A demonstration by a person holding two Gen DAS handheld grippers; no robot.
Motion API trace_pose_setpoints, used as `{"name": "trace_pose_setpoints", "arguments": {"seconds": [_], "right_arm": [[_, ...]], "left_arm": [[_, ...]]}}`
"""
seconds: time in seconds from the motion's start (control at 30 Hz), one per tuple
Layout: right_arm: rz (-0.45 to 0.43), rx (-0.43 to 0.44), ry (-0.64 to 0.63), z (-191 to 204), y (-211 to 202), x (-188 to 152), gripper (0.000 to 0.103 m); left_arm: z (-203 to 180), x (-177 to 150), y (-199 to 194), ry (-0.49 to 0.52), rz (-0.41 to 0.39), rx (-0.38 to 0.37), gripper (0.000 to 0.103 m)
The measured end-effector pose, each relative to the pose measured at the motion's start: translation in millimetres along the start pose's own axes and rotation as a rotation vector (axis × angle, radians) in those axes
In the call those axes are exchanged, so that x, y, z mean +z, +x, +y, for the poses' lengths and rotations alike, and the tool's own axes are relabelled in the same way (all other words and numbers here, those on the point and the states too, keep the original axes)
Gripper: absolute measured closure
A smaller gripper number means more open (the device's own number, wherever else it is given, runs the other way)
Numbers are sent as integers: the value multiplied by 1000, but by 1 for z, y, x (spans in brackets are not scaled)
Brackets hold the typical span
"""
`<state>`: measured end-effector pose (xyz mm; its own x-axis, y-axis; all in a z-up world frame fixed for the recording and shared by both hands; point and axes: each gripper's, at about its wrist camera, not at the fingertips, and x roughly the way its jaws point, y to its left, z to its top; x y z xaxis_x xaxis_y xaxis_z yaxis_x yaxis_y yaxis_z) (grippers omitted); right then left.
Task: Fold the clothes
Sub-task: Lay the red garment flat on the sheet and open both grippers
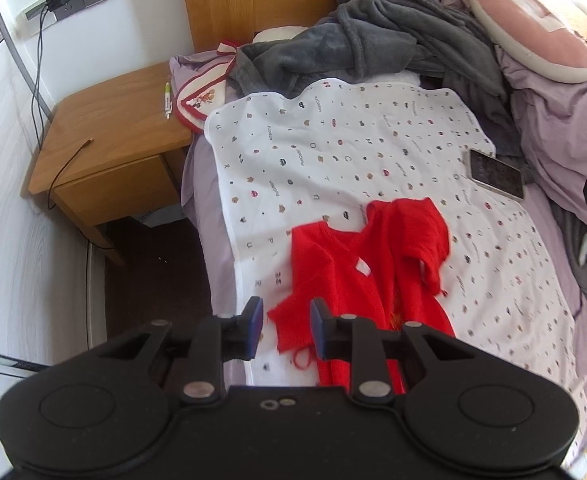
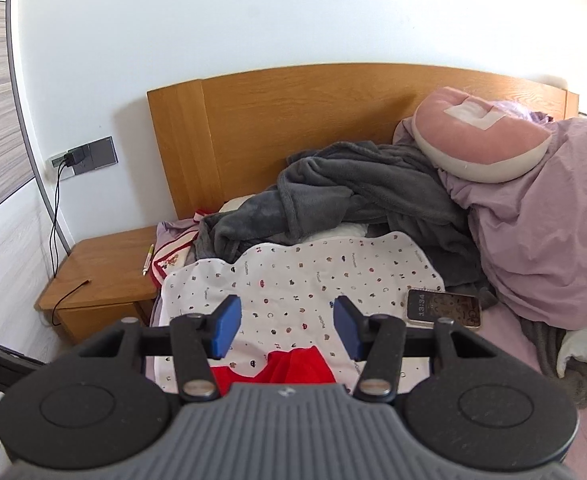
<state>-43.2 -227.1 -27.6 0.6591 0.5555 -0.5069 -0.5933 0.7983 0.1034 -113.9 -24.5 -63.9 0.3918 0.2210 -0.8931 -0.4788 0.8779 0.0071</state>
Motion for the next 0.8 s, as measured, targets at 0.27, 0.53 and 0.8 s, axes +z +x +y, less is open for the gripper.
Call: {"name": "trace_pose_setpoints", "arguments": {"seconds": [0.27, 0.53, 0.8], "right_arm": [[-83, -101, 29, 9, -107, 7, 48], [-175, -213, 34, 44, -210, -5, 48], [-297, -298, -9, 103, -335, -18, 48]], "left_arm": [[8, -26, -70, 68, -25, -68, 78], [16, -78, -115, 79, -25, -158, 78], [49, -143, -191, 90, -79, -209, 78]]}}
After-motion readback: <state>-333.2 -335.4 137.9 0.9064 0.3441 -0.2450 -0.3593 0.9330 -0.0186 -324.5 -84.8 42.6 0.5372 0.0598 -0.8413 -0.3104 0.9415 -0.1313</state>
